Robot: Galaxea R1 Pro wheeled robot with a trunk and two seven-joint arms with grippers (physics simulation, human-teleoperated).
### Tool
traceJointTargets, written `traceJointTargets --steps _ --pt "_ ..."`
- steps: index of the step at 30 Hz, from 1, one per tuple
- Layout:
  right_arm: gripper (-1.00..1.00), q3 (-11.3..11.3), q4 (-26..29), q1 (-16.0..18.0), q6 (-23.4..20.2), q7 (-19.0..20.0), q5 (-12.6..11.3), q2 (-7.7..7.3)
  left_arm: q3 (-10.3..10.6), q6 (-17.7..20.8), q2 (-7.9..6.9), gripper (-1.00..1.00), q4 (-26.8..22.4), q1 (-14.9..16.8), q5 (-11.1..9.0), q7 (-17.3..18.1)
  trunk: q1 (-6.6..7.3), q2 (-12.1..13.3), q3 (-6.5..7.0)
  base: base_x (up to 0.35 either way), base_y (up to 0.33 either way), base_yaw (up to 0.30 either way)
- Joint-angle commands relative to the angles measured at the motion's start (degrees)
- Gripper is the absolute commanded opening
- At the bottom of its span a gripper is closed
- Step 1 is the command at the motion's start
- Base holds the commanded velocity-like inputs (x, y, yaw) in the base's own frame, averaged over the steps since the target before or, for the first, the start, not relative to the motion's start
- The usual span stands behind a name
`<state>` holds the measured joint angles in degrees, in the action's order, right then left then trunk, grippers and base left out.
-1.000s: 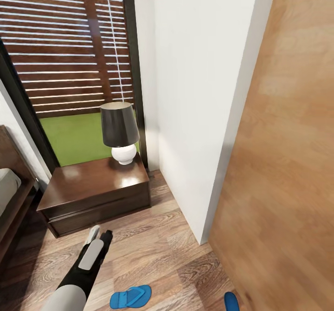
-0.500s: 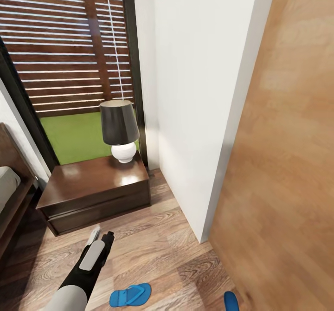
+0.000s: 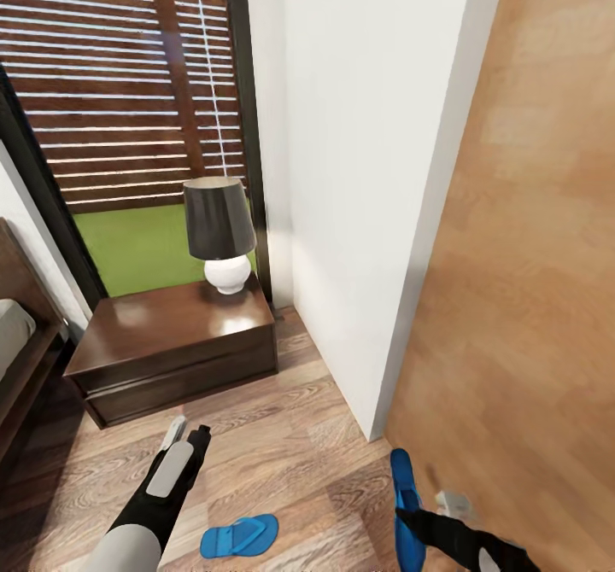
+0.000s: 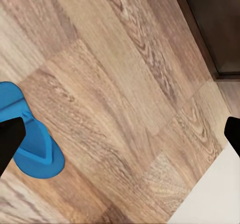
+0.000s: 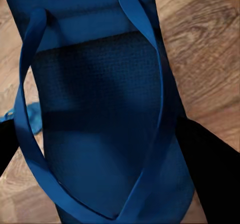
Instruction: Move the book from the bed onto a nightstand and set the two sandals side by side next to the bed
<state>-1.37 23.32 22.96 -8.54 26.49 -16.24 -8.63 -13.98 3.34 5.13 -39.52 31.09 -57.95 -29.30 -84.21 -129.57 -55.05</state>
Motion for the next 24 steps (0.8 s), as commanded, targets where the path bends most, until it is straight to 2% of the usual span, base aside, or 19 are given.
traceJointTargets --steps 1,3,9,15,18,24 --pt "-1.0 -0.1 1.5 0.0 -1.7 0.2 -0.3 0.07 -0.3 0.3 0.06 1.0 -0.2 0.0 -0.1 -0.2 -0.22 -0.4 -0.25 0.0 0.0 0.0" --pt "-1.0 -0.1 6.0 0.0 -4.7 0.2 -0.4 0.54 -0.3 0.3 0.06 1.0 -0.2 0.0 -0.1 -0.2 -0.66 -1.2 -0.61 0.0 0.0 0.0" --pt "-1.0 -0.1 10.0 0.0 -6.3 0.2 -0.7 1.34 -0.3 0.3 0.07 1.0 -0.2 0.0 -0.1 -0.2 -1.98 -3.6 -1.68 0.0 0.0 0.0" --pt "-1.0 -0.1 11.2 0.0 -6.6 0.2 -1.5 6.2 -0.1 0.3 0.18 1.0 -0.1 0.0 -0.1 -0.2 -3.29 -6.1 -2.76 0.0 0.0 0.0" --pt "-1.0 -0.2 11.5 0.0 -6.8 0.3 -1.6 7.74 -0.1 0.4 0.2 1.0 0.0 0.0 -0.1 -0.1 -3.95 -7.3 -3.3 0.0 0.0 0.0" --pt "-1.0 -0.3 11.6 0.0 -6.8 0.3 -1.7 8.08 -0.1 0.5 0.15 1.0 -0.1 0.0 -0.1 -0.2 -5.27 -9.7 -4.38 0.0 0.0 0.0"
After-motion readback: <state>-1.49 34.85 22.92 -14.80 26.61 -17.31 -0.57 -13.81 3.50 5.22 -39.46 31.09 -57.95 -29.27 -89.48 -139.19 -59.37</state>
